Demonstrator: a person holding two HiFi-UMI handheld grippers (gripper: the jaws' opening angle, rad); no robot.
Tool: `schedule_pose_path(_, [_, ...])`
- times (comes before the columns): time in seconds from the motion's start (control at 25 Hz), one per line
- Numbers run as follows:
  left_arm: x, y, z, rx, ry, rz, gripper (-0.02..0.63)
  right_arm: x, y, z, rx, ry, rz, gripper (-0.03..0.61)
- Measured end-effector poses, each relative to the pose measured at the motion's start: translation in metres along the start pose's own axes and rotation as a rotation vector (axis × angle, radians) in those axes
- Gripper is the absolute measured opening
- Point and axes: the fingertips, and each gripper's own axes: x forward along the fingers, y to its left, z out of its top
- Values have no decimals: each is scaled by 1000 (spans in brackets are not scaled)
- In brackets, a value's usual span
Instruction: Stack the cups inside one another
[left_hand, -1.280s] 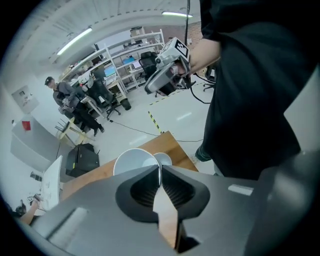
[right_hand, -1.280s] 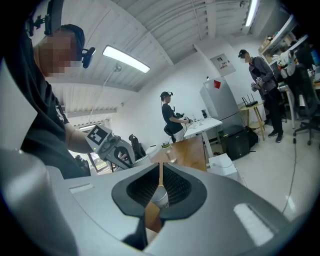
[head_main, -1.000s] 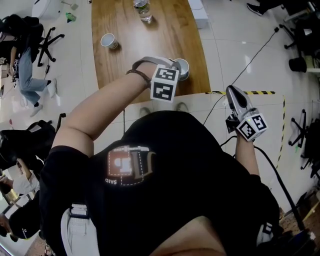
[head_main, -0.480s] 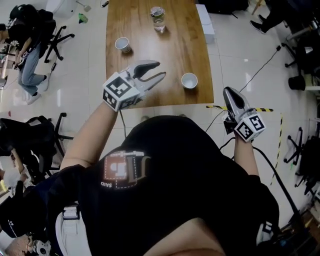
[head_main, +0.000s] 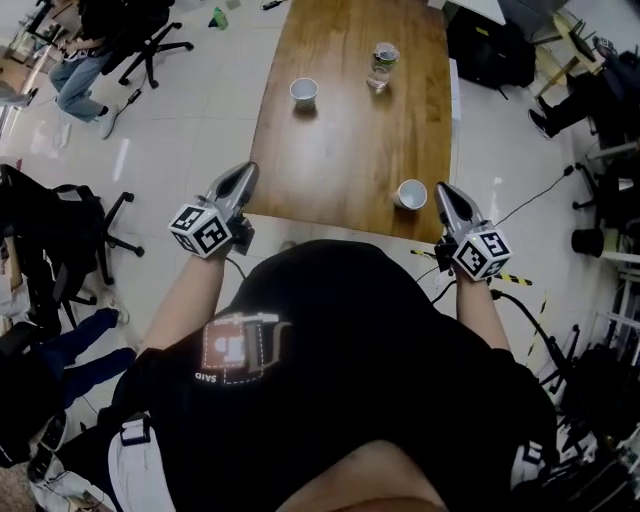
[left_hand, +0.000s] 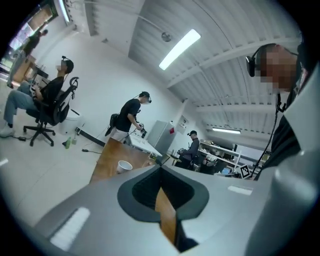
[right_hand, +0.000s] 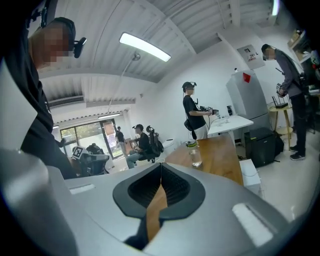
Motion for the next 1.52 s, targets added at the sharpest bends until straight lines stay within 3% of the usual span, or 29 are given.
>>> schedule_pose_path(0.32, [-21, 11, 1, 20, -5, 27, 2, 24, 14, -4, -10, 29, 25, 14])
schedule_pose_path(0.44, [-14, 6, 4, 43, 6, 6, 2, 21, 9, -3, -10, 22, 18, 14])
schedule_pose_path(0.56, [4, -13, 6, 122, 55, -54, 2, 9, 5, 0, -13, 13, 0, 14])
schedule_pose_path(0.68, [39, -52, 5, 286, 159, -177, 2, -14, -1, 1, -3, -6, -45, 14])
schedule_pose_path(0.8, [80, -109, -15, 527, 282, -388, 3, -41, -11, -2, 17, -30, -100, 14])
schedule_pose_path(0.96, [122, -177, -71, 846, 482, -661, 63, -83, -27, -14, 51, -50, -175, 15])
schedule_pose_path(1.12, [144, -214, -145, 1121, 689, -866, 107, -124, -41, -29, 93, -74, -250, 14])
schedule_pose_path(1.32, [157, -218, -227, 1418, 883, -1004, 124, -164, -54, -49, 138, -83, -317, 15])
schedule_pose_path(1.52, [173, -202, -275, 1597, 998, -994, 124, -188, -62, -63, 166, -78, -349, 14])
